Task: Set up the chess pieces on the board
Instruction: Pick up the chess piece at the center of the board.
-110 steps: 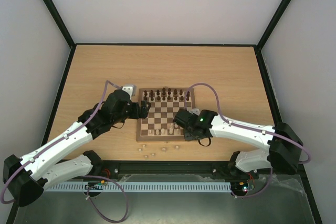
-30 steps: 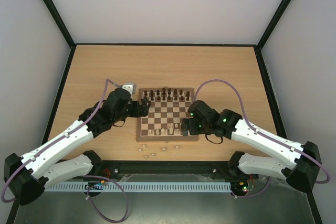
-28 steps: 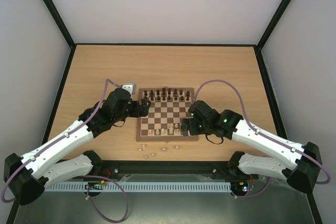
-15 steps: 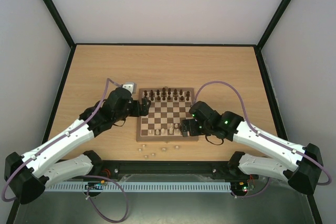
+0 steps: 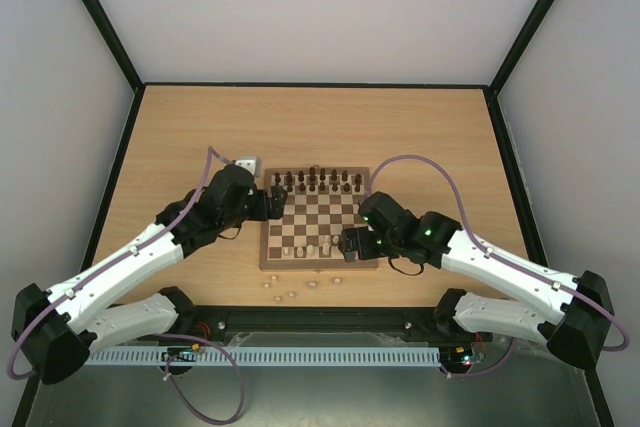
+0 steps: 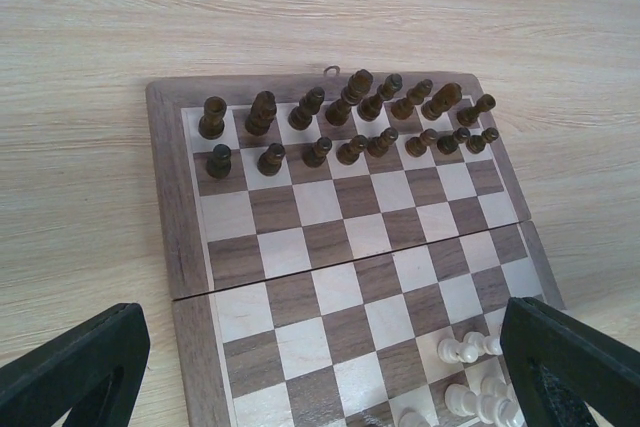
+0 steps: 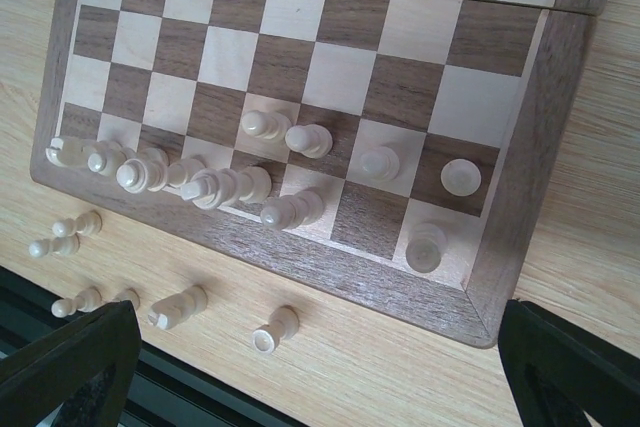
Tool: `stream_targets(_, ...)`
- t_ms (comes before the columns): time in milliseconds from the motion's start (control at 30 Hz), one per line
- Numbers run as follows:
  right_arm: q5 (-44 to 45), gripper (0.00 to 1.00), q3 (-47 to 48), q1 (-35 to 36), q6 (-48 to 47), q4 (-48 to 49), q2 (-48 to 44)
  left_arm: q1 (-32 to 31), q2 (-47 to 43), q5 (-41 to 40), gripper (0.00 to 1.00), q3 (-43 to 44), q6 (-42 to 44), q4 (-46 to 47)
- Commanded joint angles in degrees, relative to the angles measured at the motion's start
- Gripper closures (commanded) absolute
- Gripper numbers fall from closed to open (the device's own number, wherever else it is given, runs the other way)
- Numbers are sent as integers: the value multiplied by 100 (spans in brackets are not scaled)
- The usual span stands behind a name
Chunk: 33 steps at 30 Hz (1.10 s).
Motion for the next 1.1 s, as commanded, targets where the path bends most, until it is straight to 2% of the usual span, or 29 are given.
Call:
stream_targets(0,-71,1,-43,-33,-128,30,73,90,36,-91,1,151,69,-64)
stream_targets(533,-326,1,-73,-31,-239,184,-118,148,105,-59,1,279,70,-141)
stream_targets(867,-859,1,-62,21,-239,78,-133,148,-306,-37,1,212,-26,-316)
stream_targets(1067,-174,1,187,681,43,-387,94,148,-813,59,1,-70,-126,-375)
